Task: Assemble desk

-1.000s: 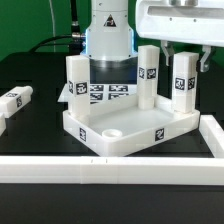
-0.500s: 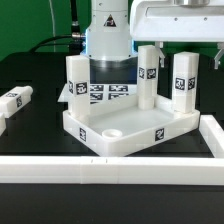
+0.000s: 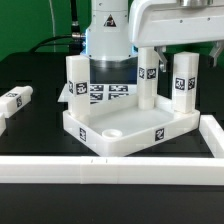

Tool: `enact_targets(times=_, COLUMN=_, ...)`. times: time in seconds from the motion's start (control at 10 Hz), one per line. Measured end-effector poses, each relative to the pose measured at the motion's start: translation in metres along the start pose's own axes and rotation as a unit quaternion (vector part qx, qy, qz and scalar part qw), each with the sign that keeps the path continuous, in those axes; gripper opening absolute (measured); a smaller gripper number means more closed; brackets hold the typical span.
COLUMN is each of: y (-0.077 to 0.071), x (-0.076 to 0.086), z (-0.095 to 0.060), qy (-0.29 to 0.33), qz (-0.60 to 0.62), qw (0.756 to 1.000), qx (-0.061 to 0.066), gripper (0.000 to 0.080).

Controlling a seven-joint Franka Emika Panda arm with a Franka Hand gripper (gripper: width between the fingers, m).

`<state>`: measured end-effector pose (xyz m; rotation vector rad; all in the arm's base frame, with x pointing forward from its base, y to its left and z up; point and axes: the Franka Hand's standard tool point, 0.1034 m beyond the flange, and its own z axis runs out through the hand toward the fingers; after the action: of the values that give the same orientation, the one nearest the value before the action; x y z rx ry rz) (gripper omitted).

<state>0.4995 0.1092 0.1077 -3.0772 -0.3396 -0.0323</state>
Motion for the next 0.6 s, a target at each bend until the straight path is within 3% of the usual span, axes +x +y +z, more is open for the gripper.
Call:
enact_targets(times=0.4, y=0.0062, x=-0.0002, z=-0.0002, qy=-0.003, qz=-0.151, qw=0.989, qx=-0.009, gripper=0.0649)
enact_targets(times=0.6, y=0.0072, x=-0.0002, z=-0.0002, qy=-0.003, qz=-0.153, qw=0.988, qx=-0.009, gripper=0.0649)
